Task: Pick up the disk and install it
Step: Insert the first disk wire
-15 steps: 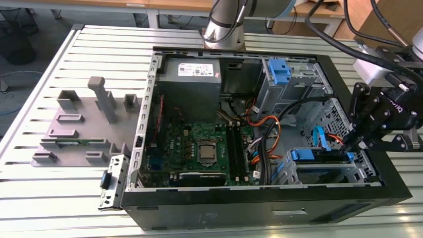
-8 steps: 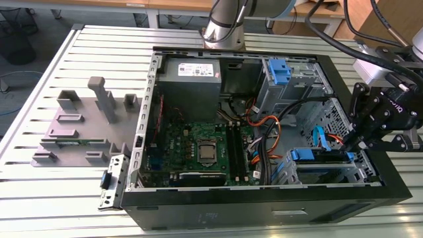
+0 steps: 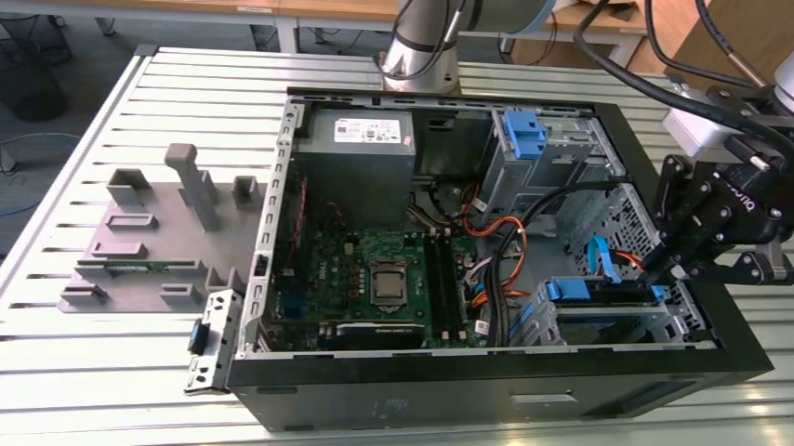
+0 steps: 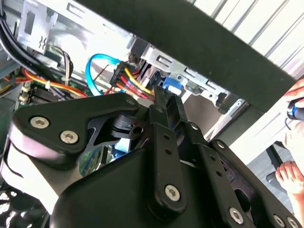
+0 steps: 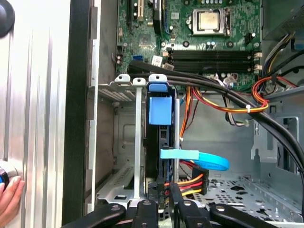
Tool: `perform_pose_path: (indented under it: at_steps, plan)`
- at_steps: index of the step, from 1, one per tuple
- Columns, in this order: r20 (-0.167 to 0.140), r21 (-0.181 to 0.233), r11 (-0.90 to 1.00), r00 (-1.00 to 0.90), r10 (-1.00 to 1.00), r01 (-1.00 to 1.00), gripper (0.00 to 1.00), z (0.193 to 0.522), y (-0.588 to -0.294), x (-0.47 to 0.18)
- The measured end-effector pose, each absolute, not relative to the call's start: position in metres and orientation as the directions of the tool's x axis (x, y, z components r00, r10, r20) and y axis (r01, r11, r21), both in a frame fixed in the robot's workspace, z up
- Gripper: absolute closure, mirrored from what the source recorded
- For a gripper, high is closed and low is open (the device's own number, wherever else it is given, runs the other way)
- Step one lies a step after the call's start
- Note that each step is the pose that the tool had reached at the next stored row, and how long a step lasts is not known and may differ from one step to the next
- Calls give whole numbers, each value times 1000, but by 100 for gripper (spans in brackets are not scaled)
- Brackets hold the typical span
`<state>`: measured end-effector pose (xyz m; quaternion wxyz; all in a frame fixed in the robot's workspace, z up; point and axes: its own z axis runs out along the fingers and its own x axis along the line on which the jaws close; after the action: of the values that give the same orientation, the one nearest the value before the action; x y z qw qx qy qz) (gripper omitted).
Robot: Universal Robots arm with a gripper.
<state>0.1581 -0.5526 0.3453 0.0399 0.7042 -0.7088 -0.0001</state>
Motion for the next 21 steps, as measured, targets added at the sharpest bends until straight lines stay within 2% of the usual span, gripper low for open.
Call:
perform_pose_path:
  at_steps: [21]
  plan:
    - [57, 74, 8, -4, -998, -997, 76, 345, -553, 163]
